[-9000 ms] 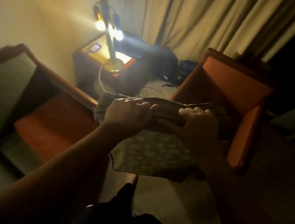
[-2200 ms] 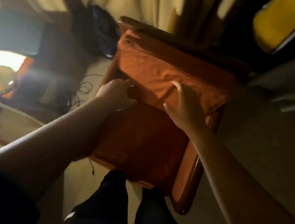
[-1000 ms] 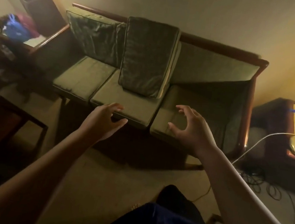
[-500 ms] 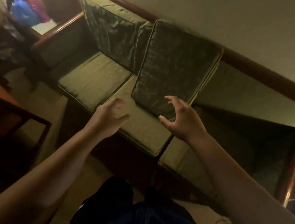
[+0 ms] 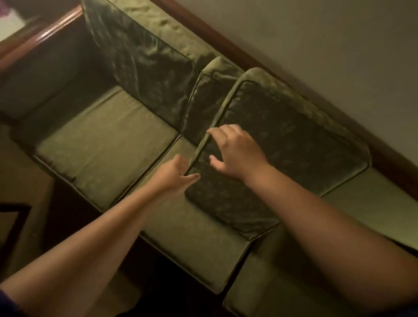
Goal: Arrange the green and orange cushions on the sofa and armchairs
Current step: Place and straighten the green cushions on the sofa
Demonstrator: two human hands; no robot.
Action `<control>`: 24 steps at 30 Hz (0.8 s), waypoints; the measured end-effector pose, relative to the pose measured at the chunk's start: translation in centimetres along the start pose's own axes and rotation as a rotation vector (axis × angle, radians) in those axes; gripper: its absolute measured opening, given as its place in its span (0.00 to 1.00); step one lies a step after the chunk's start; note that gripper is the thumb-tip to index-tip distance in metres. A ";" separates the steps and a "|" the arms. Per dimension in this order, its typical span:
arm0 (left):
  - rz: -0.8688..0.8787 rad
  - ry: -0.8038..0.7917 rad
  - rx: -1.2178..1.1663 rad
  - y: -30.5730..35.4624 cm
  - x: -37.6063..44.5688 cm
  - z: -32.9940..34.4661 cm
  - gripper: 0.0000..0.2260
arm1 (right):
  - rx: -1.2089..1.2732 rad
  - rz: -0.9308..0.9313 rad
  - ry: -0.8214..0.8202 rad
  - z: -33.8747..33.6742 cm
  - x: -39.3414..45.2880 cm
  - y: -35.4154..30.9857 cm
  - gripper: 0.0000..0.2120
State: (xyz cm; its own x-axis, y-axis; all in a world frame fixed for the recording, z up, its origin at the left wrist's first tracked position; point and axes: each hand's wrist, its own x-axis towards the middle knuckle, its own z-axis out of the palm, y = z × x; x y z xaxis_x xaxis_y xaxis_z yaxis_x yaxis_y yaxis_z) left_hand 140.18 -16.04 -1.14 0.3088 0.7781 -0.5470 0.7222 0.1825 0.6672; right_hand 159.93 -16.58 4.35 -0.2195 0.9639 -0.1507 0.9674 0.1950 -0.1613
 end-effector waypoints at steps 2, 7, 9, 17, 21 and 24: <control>-0.021 -0.021 0.033 0.4 4.3 0.1 0.23 | -0.187 -0.094 -0.026 1.6 4.6 1.1 0.27; -0.176 -0.045 -0.013 -0.2 11.5 0.0 0.21 | -0.751 -0.186 -0.430 3.8 10.0 3.1 0.30; -0.205 -0.060 -0.006 -0.8 12.0 0.3 0.21 | -0.892 -0.260 -0.467 4.8 9.8 3.8 0.24; -0.063 -0.105 0.173 -1.6 7.2 4.6 0.30 | -0.506 -0.059 -0.474 5.2 5.4 5.9 0.06; 0.166 -0.048 0.292 0.9 5.0 7.1 0.36 | -0.327 0.226 -0.319 1.7 -0.7 6.4 0.10; 0.355 -0.112 0.417 3.5 2.5 9.4 0.34 | -0.218 0.390 -0.233 -0.3 -7.0 6.3 0.09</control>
State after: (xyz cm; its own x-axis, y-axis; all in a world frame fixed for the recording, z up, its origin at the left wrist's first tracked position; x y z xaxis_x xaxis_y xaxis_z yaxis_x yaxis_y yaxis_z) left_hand 149.34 -19.15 -4.91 0.6253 0.6757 -0.3904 0.7383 -0.3501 0.5765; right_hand 167.63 -22.08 4.65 0.1657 0.9112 -0.3772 0.9814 -0.1146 0.1542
